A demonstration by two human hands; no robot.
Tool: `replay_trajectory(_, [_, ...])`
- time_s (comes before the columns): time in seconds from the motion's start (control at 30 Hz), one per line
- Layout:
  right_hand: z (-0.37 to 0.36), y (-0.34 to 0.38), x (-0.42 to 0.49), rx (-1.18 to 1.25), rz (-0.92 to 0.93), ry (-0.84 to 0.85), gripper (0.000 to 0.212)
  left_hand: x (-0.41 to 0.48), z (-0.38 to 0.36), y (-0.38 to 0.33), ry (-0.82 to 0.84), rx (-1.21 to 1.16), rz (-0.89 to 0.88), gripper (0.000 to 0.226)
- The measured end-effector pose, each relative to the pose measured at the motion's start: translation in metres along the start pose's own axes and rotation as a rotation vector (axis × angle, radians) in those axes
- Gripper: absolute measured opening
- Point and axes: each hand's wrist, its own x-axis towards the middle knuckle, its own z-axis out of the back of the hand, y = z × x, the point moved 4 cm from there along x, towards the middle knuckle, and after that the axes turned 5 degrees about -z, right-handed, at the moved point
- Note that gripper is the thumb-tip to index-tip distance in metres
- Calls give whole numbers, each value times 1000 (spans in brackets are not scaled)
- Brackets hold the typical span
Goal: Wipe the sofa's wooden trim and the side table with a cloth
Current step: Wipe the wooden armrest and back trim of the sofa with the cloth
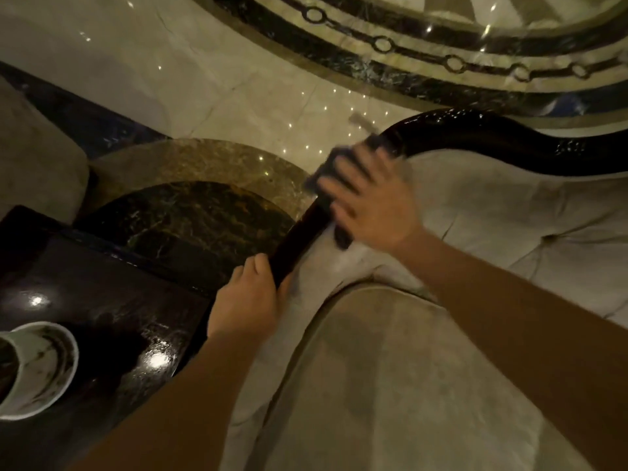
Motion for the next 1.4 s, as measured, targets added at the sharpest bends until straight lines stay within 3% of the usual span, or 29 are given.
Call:
replay_trajectory(0.1, [-2,-65,17,181,-355,42,48,-1,1,1,-28,-12,2,61])
replay_trajectory(0.2, [8,-31,21,150,-543,-15,44,0,2,-1,-44,54,29,61])
replay_trajectory(0.27, [12,17,16,256,-278,63,40,-2,2,-3,-34,97,44,59])
replay_trajectory(0.33, [10,47,-7,249,222,186,40,-2,3,-3,-52,100,41,54])
replay_trajectory(0.37, [11,40,-10,235,377,216,41,-2,4,-2,-73,92,41,50])
replay_trajectory(0.4, [11,23,-6,210,416,204,41,-1,5,-1,-91,80,49,47])
replay_trajectory(0.43, [10,4,3,202,333,190,41,-1,4,1,-109,74,49,45])
replay_trajectory(0.53, [14,-71,27,126,-247,176,46,1,3,0,-108,87,17,43])
replay_trajectory(0.63, [23,-80,30,129,-563,207,47,-5,-1,2,-104,95,53,47])
replay_trajectory(0.77, [32,-60,39,198,-524,247,46,20,3,-14,8,22,188,52])
replay_trajectory(0.9, [25,-87,38,212,-423,246,43,103,32,-104,-106,-46,-3,55])
replay_trajectory(0.97, [22,-126,26,193,-555,215,44,147,48,-162,-172,-68,-135,51])
replay_trajectory(1.07, [28,-180,-5,96,-710,264,44,185,66,-233,-273,145,-399,52])
replay_trajectory(1.13, [34,-196,-17,25,-649,338,44,191,61,-284,-271,292,-600,53])
replay_trajectory(1.2, [39,-202,-14,-8,-546,402,43,192,49,-314,-224,396,-690,53])
replay_trajectory(1.27, [47,-216,-9,-129,-447,511,42,194,43,-321,-218,434,-671,55])
replay_trajectory(1.4, [72,-242,-3,-595,-174,793,42,195,42,-312,-259,429,-666,58])
